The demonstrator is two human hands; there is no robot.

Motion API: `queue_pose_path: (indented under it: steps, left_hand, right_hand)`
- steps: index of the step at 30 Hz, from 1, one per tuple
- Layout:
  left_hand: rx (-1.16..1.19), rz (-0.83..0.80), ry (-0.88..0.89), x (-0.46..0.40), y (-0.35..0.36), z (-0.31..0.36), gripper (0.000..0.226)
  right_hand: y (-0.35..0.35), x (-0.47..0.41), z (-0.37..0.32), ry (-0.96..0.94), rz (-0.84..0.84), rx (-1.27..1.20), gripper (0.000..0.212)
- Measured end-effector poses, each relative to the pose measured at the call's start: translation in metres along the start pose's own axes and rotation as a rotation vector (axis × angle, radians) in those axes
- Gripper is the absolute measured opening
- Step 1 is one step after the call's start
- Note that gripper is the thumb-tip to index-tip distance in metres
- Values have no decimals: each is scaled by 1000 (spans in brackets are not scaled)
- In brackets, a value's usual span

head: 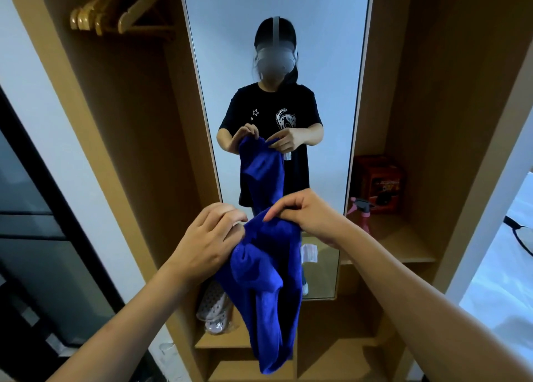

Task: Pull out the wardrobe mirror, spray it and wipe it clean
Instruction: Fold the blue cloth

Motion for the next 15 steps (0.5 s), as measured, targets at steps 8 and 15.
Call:
queue_pose_path:
  steps: [8, 15]
  left_hand:
    - [144, 23, 143, -25, -8, 3, 14]
    - [131, 89, 157, -34, -17, -2, 16]
  right_hand:
    - [42, 5, 1, 146, -315, 52, 23]
    - [58, 9, 14, 275, -442, 31, 50]
Point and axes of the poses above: each hand's wrist, its own x-axis away from the middle knuckle, its own y-axis out of the palm, z = x × y, the point moved 7 cm from there along -x, towards the middle knuckle, and after that the axes turned 2 degrees about x, right-handed, at the moved point
